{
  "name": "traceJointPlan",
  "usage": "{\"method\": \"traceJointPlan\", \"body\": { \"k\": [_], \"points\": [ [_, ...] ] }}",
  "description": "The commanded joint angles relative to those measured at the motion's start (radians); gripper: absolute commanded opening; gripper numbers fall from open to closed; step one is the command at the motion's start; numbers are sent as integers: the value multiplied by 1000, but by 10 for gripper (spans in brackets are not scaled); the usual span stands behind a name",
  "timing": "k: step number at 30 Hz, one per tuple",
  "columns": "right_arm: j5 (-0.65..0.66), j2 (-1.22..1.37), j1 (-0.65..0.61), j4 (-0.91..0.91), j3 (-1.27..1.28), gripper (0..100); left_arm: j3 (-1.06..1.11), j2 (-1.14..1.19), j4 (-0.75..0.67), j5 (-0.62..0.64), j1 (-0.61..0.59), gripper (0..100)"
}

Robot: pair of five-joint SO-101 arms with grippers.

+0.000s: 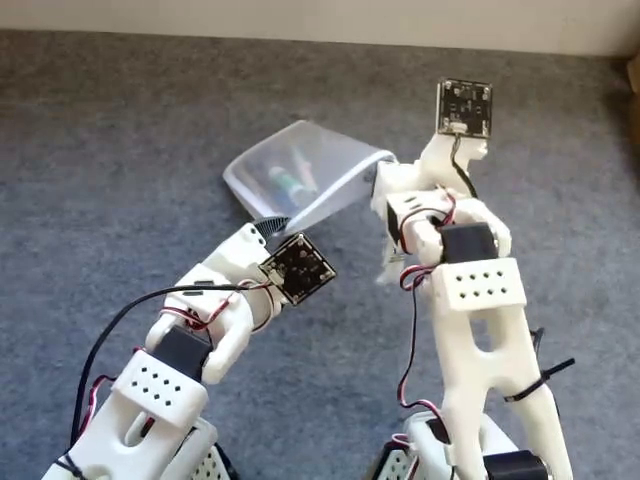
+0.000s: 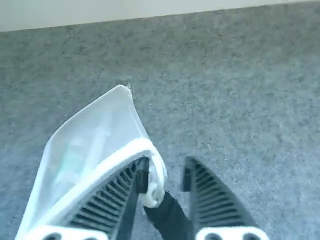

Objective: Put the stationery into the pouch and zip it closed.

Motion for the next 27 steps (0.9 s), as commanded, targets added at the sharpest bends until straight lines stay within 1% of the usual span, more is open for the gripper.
{"method": "traceJointPlan", "body": {
  "k": [1, 4, 11, 17, 22, 25, 27],
  "points": [
    [28, -12, 73, -30, -64, 9, -12, -15, -9, -3, -24, 6],
    [71, -53, 113, -28, -61, 5, -12, -15, -9, -3, -24, 6],
    [71, -200, 206, -27, -54, 5, -12, -15, -9, -3, -24, 6],
    [71, -211, 291, -44, -54, 5, -12, -15, -9, -3, -24, 6],
    [71, -222, 282, -56, -19, 5, -12, -15, -9, -3, -24, 6],
    [71, -223, 219, -31, -15, 11, -12, -15, -9, -3, -24, 6],
    [71, -223, 163, 18, -15, 52, -12, -15, -9, -3, -24, 6]
  ]
}}
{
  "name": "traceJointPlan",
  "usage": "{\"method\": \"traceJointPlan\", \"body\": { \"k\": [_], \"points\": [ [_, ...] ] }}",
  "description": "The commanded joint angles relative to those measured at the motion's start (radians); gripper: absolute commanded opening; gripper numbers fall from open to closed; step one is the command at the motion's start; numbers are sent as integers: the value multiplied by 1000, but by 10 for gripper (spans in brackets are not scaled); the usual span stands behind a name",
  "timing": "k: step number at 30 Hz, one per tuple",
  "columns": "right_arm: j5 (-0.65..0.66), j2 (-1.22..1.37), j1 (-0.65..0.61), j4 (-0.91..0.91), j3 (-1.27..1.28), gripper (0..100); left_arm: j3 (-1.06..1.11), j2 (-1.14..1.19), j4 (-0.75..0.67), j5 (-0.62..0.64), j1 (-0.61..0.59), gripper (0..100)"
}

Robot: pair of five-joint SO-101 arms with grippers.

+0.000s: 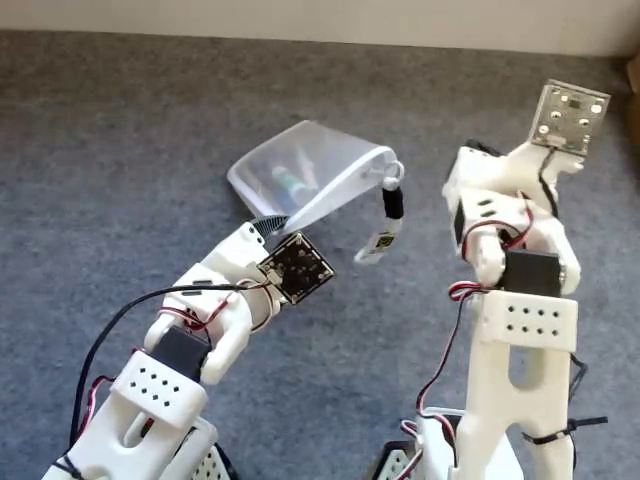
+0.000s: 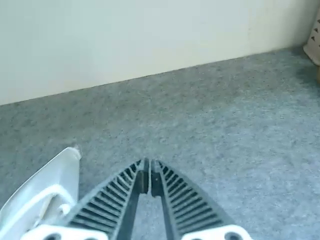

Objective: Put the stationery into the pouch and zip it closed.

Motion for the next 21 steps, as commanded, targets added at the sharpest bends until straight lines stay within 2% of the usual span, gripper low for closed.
{"method": "traceJointPlan", "body": {
  "k": [1, 4, 10, 21],
  "points": [
    [15, -47, -102, 61, -16, 82, -12, -15, -9, -5, -19, 6],
    [15, -45, -193, 110, -16, 139, -12, -15, -9, -5, -19, 6],
    [15, -35, -325, 82, -7, 140, -12, -15, -9, -5, -19, 6],
    [21, -31, -294, -50, 91, 94, -12, -15, -9, -3, -19, 6]
  ]
}}
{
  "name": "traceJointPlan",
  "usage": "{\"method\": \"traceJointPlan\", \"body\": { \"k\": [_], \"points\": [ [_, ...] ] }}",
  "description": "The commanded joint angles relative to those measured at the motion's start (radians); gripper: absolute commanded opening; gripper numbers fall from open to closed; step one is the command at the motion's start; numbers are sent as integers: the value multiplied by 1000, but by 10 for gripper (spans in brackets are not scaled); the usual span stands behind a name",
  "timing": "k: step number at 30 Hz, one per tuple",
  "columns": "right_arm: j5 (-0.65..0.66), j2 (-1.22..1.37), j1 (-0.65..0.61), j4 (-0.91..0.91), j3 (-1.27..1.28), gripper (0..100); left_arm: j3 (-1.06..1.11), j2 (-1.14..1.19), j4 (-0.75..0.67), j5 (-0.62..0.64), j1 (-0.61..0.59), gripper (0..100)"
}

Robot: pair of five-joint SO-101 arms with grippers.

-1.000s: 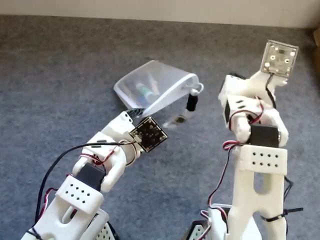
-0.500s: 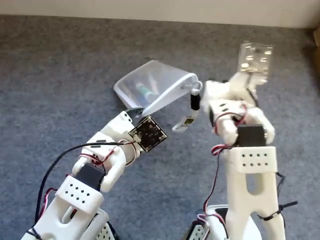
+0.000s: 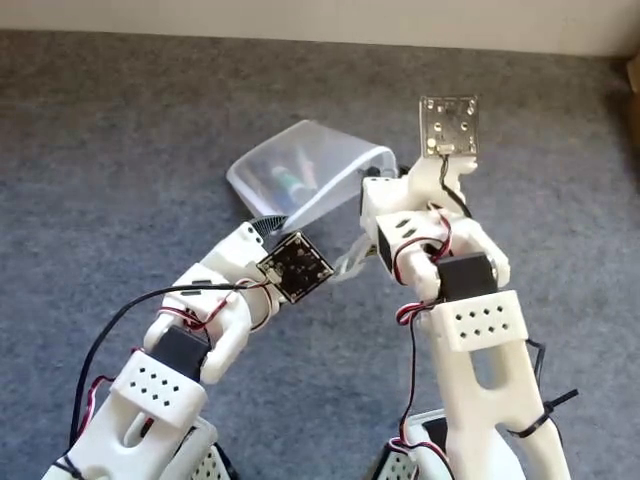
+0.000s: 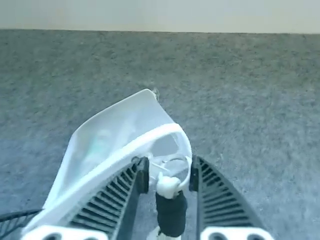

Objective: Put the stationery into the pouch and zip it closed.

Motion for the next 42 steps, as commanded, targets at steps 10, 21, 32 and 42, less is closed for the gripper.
{"method": "traceJointPlan", "body": {
  "k": [10, 21, 32, 42],
  "points": [
    [20, 137, 31, -41, -10, 25, -12, -15, -8, -2, -18, 6],
    [104, -10, 226, 1, -45, 5, -12, -15, -8, -2, -18, 6],
    [100, -84, 211, 54, -47, 23, -12, -15, -8, -2, -18, 6],
    [107, -110, -31, 174, -39, 156, -12, -15, -8, -3, -18, 6]
  ]
}}
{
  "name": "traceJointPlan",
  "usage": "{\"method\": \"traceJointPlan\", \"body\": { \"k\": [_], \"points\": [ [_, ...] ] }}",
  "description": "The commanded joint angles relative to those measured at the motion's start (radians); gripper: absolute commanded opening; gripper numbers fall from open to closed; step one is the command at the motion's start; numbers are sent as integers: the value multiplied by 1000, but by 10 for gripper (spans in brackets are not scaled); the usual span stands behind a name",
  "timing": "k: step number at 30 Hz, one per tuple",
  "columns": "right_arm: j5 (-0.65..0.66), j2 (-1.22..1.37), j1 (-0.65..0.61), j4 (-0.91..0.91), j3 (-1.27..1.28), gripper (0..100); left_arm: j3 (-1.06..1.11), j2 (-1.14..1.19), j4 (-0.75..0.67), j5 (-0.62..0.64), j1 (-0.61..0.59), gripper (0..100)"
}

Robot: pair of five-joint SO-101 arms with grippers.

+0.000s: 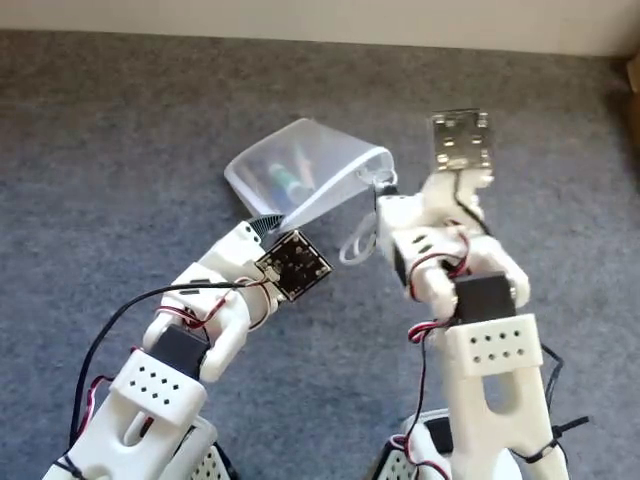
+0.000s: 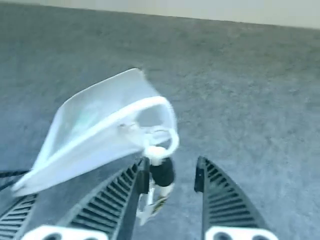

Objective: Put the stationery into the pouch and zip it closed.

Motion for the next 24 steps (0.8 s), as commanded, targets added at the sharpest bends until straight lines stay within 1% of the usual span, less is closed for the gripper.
{"method": "traceJointPlan", "body": {
  "k": [1, 4, 9, 12, 14, 17, 19, 24],
  "points": [
    [28, 19, -58, 5, -39, 156, -13, -15, -8, -3, -15, 6],
    [89, 93, -58, 5, -42, 156, -13, -15, -8, -3, -15, 6],
    [97, 206, -56, 2, -48, 156, -13, -15, -8, -3, -15, 6],
    [98, 228, -54, -42, -47, 154, -13, -15, -8, -3, -15, 6],
    [123, 226, -41, -53, -47, 113, -13, -15, -8, -3, -15, 6],
    [209, 217, -4, -53, -54, 0, -13, -15, -8, -3, -15, 6],
    [215, 182, 18, -53, -67, 14, -13, -15, -8, -3, -15, 6],
    [216, 47, 64, -53, -67, 4, -13, -15, -8, -5, -15, 6]
  ]
}}
